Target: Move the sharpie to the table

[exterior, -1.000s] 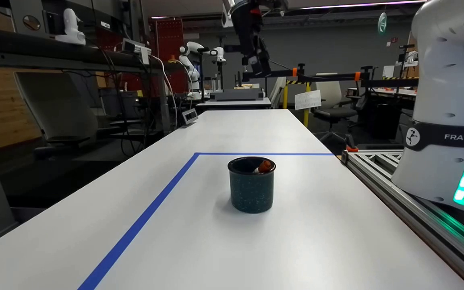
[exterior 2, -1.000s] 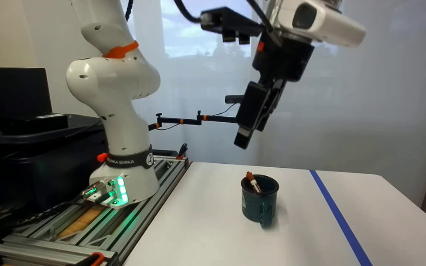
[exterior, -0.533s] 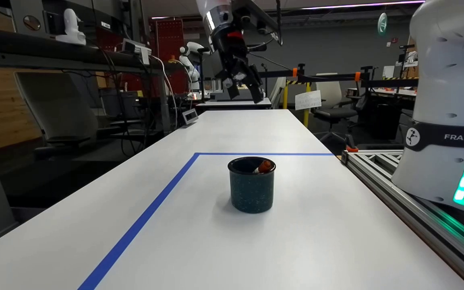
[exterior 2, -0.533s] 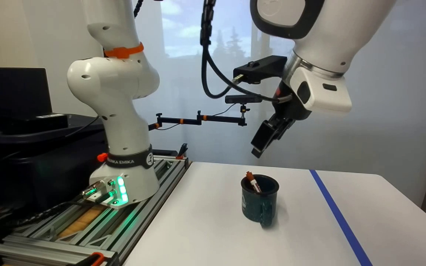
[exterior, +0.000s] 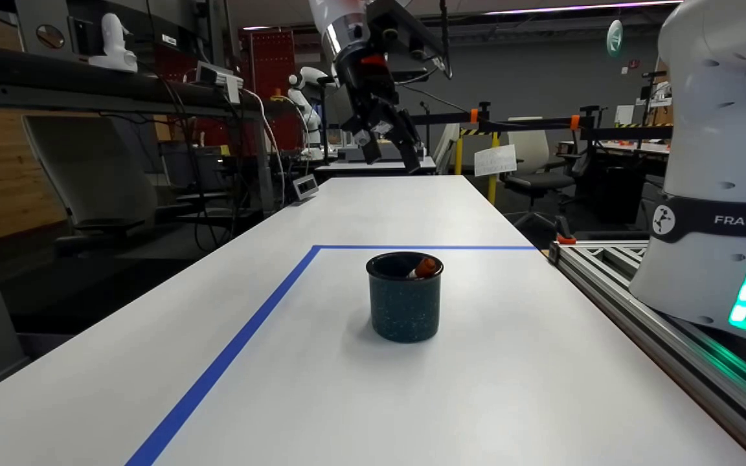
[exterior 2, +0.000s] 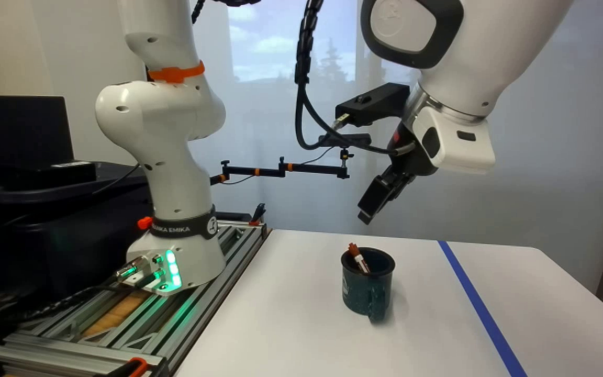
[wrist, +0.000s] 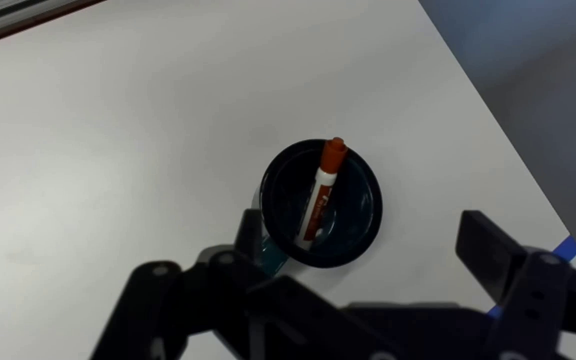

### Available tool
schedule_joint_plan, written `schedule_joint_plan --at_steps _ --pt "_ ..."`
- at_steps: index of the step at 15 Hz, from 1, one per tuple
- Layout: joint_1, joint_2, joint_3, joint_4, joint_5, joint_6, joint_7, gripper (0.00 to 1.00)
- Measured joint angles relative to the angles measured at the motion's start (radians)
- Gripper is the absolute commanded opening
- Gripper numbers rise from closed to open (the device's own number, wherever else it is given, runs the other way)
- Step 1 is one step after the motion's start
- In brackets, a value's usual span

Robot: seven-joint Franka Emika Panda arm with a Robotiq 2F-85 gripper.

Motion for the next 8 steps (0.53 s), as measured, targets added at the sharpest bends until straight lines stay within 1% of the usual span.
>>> schedule_joint_plan --at_steps 6,8 --pt "-0.002 0.081 0.0 0.011 0.15 -0.053 -0.104 1.0" --pt "-0.006 0.113 0.0 0.021 0.176 -0.068 -0.123 1.0"
